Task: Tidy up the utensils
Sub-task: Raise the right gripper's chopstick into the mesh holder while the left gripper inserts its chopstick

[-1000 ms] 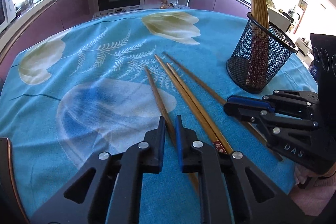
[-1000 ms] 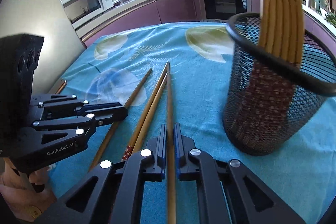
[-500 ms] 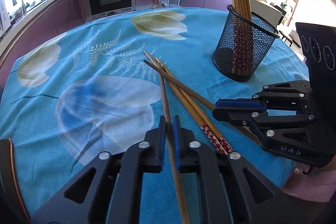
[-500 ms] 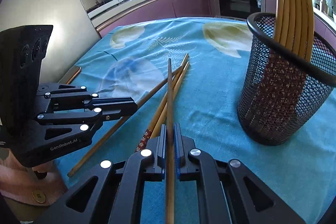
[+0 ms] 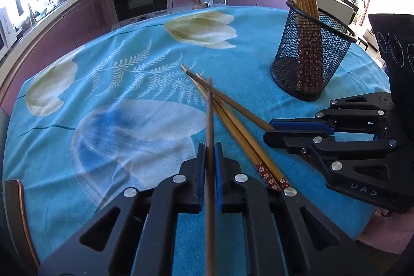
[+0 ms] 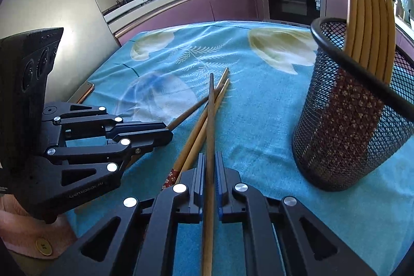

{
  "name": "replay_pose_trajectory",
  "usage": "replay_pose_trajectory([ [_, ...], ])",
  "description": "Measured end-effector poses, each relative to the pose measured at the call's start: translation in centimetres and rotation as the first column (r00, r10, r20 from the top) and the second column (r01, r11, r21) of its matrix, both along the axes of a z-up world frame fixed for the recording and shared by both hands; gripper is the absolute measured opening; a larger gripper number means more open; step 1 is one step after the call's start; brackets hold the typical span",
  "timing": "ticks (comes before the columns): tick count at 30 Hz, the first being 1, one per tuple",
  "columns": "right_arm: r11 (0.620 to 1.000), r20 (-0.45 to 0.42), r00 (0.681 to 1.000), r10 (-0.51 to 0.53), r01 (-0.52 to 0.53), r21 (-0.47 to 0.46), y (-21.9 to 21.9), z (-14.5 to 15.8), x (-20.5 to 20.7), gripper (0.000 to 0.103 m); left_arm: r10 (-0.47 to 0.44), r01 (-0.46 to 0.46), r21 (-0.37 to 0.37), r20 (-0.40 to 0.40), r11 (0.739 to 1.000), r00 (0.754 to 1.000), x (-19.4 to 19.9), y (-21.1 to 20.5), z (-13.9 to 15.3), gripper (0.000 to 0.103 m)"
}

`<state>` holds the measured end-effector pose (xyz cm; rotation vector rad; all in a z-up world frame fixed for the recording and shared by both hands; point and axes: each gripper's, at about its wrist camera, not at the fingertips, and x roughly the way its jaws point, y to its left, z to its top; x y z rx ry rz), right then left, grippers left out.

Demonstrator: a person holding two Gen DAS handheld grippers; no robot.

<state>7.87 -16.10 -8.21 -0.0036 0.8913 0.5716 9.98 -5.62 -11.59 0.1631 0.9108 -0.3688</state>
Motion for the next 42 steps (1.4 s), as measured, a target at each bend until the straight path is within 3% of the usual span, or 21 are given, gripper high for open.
replay_pose_trajectory([
  [9, 0.997, 0.085, 0.996, -0.030, 0.023, 0.080, -2.7, 3.3, -1.4, 0.006, -0.035, 0.040, -0.101, 0.049, 0.994, 0.998, -1.3, 1.1, 3.7, 0.007],
  [21, 0.979, 0.174, 0.980, -0.101, 0.068, 0.191, -6.5, 7.3, -2.7, 0.006, -0.114, 0.149, -0.255, 0.147, 0.955, 0.983, -3.5, 2.1, 9.8, 0.007],
  [31, 0.971, 0.246, 0.961, -0.130, 0.072, 0.230, -8.3, 9.6, -2.6, 0.006, -0.128, 0.201, -0.320, 0.235, 0.926, 0.964, -4.1, 2.3, 13.8, 0.007],
  [42, 0.971, 0.340, 0.928, -0.155, 0.079, 0.225, -9.7, 13.0, -2.3, 0.006, -0.131, 0.238, -0.368, 0.292, 0.899, 0.947, -1.9, 0.1, 16.8, 0.007],
])
